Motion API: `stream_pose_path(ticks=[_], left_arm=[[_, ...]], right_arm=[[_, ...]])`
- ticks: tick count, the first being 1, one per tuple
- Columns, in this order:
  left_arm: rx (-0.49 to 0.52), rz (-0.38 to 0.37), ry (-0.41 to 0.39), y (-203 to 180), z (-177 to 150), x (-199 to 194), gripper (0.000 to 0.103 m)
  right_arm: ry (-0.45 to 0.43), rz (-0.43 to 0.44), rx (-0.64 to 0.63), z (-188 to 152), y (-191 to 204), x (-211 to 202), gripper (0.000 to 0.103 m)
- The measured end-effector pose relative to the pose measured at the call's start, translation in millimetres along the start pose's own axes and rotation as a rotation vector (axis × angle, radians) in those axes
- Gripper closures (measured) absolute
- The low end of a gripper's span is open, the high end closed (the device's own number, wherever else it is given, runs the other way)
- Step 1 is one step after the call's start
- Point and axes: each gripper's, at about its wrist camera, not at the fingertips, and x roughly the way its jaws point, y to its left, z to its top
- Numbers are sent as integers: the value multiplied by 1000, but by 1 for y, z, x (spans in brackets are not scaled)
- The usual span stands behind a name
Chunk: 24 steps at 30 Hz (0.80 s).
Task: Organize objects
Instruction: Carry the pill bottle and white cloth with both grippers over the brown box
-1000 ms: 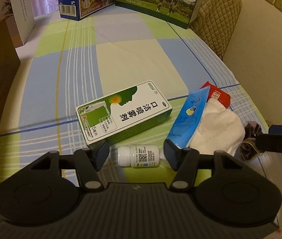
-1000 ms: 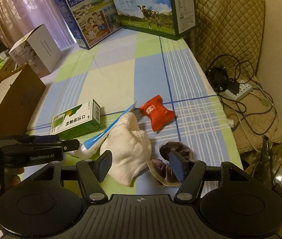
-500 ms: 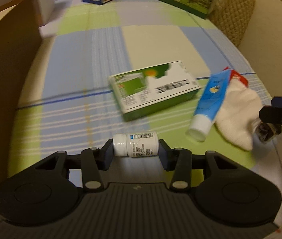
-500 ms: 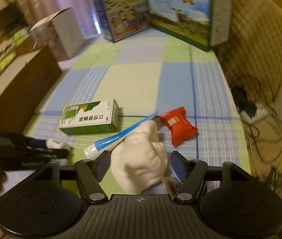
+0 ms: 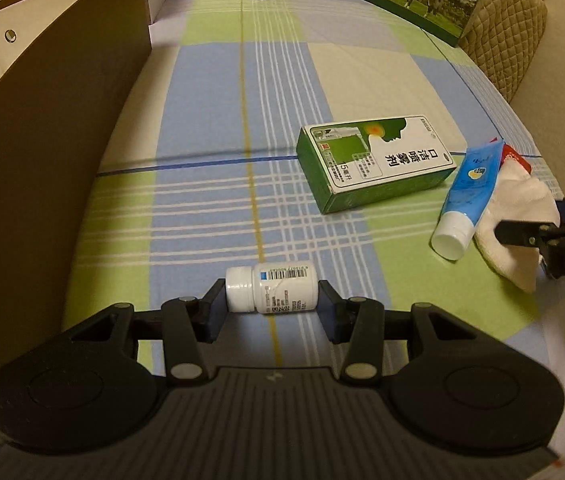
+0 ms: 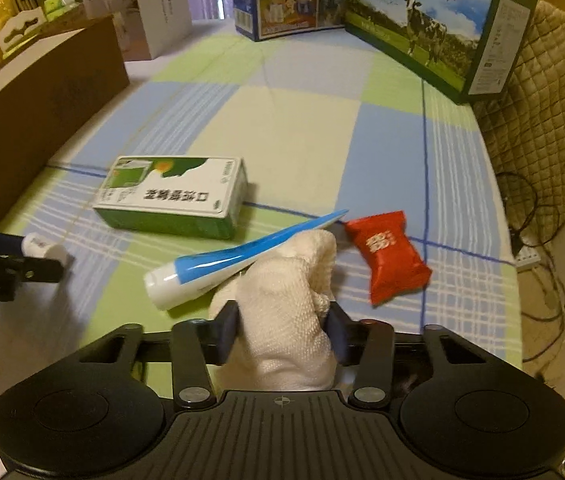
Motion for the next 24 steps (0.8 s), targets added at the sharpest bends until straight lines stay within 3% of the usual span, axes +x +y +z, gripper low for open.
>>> stream_pose_path(ticks=[10, 24], left_arm=[[31, -8, 1, -4, -8, -5, 62], [63, -47, 81, -8, -76, -48, 62]], right_arm=[[33, 86, 32, -36, 28, -22, 64], [60, 165, 12, -74, 69, -46, 64]])
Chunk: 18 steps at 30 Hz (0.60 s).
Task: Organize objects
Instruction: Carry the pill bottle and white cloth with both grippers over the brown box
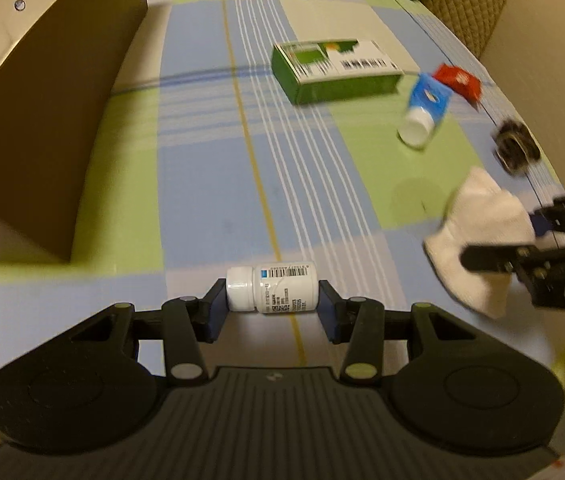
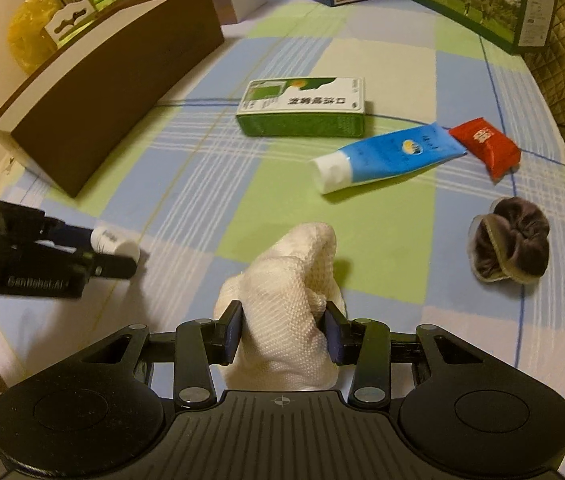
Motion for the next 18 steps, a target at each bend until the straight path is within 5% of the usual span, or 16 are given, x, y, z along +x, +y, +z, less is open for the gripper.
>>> stream_pose_path(ticks=[18], left_arm=[[21, 28, -34, -4, -7, -2, 62]], right_arm=[[-5, -22, 8, -6, 10, 1, 64]])
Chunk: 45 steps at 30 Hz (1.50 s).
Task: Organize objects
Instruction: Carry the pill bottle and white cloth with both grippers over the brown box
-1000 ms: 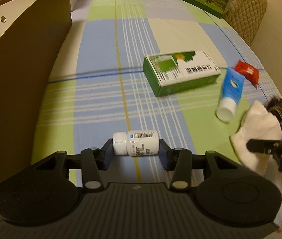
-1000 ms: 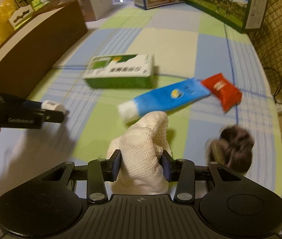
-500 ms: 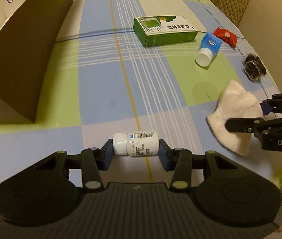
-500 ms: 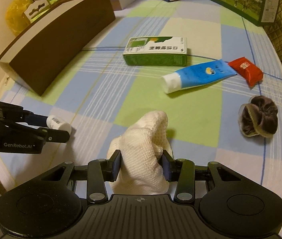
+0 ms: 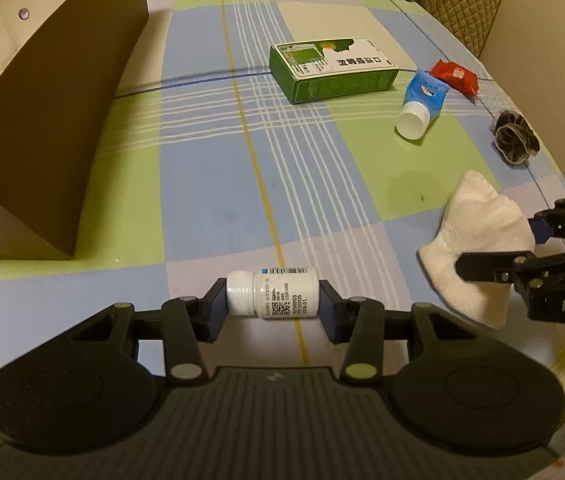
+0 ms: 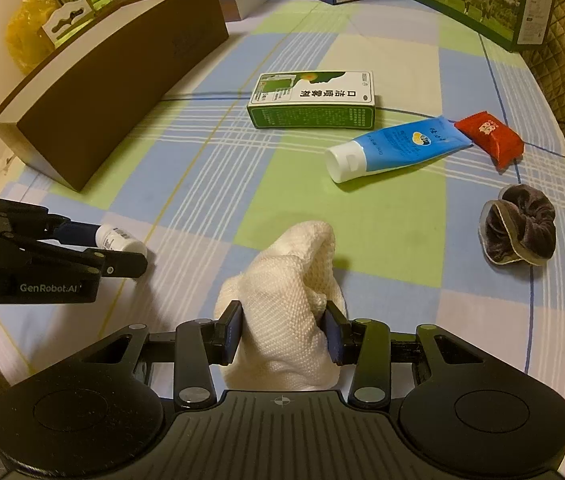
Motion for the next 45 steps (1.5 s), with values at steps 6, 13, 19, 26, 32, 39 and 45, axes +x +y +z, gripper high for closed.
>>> stream_pose_path(ticks=[6, 13, 19, 26, 32, 39, 45], left_arm=[[6, -2, 9, 2, -1, -1, 62], [4, -9, 12, 6, -5, -6, 62], [-5, -14, -2, 12, -8, -15, 62], [-18, -26, -32, 22, -10, -33, 62], [-36, -38, -85, 33, -9, -62, 62], [-66, -26, -149, 54, -5, -101, 62], [-109, -4, -208, 83, 1, -132, 62]], right_arm=[[0, -9, 5, -1, 2, 0, 64], [6, -17, -1, -1, 6, 1, 64], [19, 5, -9, 1, 13, 0, 65], [-12, 60, -28, 14, 31, -14, 66], [-49, 104, -53, 30, 52, -29, 66], [-92, 182, -93, 51, 84, -39, 66], [-144, 265, -141, 81, 122, -42, 66]])
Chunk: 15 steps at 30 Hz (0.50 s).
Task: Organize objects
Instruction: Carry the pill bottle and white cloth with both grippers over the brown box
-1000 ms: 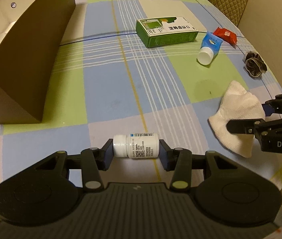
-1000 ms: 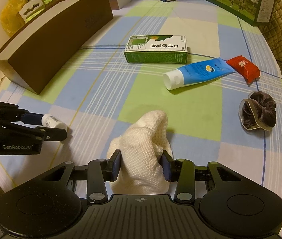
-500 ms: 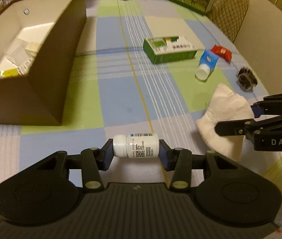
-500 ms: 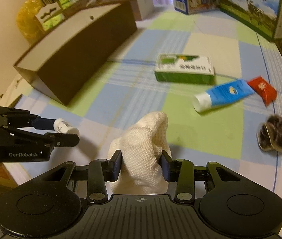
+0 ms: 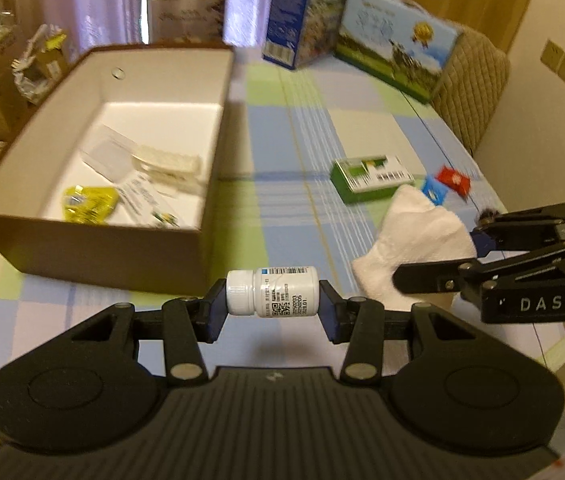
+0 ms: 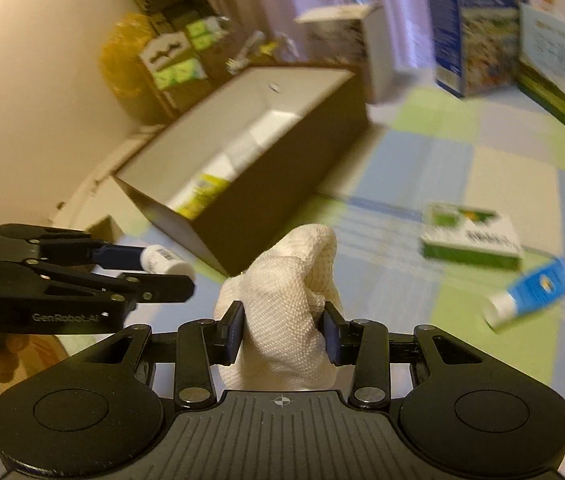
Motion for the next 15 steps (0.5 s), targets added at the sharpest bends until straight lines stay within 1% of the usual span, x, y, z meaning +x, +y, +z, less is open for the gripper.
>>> stream_pose_path(ticks=[3, 7, 12, 15], left_arm=[[-13, 21, -33, 19, 8, -12, 62], [-36, 60, -68, 48, 22, -20, 62], [-41, 101, -90, 84, 41, -18, 62], [-39, 123, -93, 104, 55, -11, 62]], right_arm=[[-25, 35, -20, 20, 16, 10, 66], [-52, 57, -49, 47, 35, 29, 66], [-70, 49, -69, 79, 49, 57, 66], [-72, 29, -69, 97, 51, 75, 66]])
